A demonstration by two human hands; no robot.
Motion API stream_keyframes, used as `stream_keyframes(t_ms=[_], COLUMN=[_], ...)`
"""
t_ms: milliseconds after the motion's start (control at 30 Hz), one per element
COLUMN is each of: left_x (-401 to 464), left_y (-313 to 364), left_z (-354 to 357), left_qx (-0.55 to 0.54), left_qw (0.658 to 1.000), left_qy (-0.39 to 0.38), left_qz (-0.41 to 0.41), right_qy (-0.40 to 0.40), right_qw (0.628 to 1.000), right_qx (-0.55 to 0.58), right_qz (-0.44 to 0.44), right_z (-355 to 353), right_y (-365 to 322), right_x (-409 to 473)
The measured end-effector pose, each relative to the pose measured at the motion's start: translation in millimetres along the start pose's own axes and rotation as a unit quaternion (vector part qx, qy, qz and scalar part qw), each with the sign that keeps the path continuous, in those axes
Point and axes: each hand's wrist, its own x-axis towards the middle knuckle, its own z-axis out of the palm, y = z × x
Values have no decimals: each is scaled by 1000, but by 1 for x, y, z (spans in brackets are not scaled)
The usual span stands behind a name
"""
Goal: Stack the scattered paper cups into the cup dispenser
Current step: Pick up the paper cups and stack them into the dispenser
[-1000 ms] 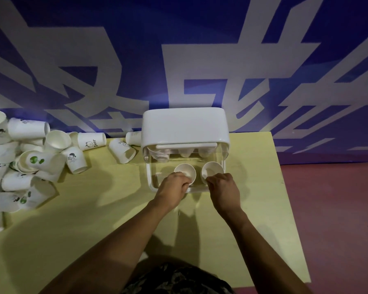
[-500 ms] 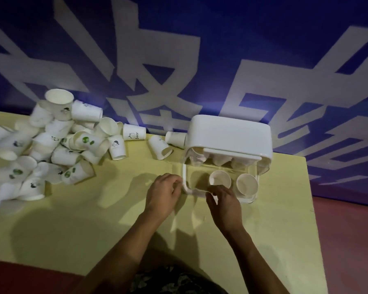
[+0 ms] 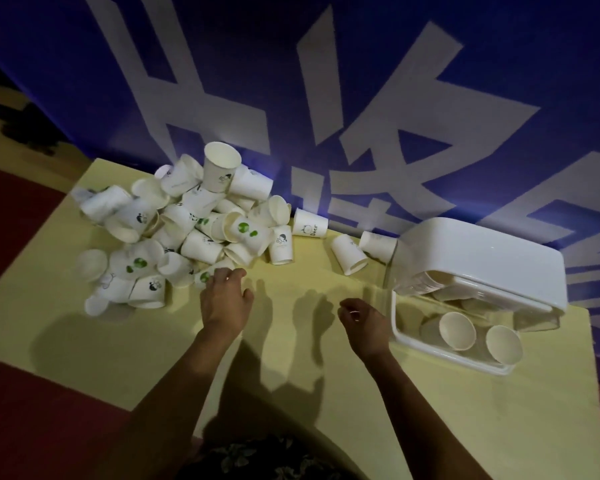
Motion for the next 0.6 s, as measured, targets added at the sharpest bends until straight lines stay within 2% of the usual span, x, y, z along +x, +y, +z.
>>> stream_keyframes(t_ms=[200, 300, 433, 600], left_x=[38, 49, 59, 69], left_y=[-39, -43, -43, -42], left_z=[7, 12, 18, 16], left_qx=[45, 61, 69, 106], left_qw=[997, 994, 993, 988], left_qy=[-57, -88, -89, -107], left_qz=[-26, -5, 16, 16], right_qy=[28, 53, 65, 84], right_qw=[982, 973, 963, 925], right_qx=[118, 142, 177, 273], right_qz=[144, 174, 195, 252], right_z=[17, 20, 22, 24], right_y=[-21, -27, -37, -48], right_x=[38, 53, 74, 101])
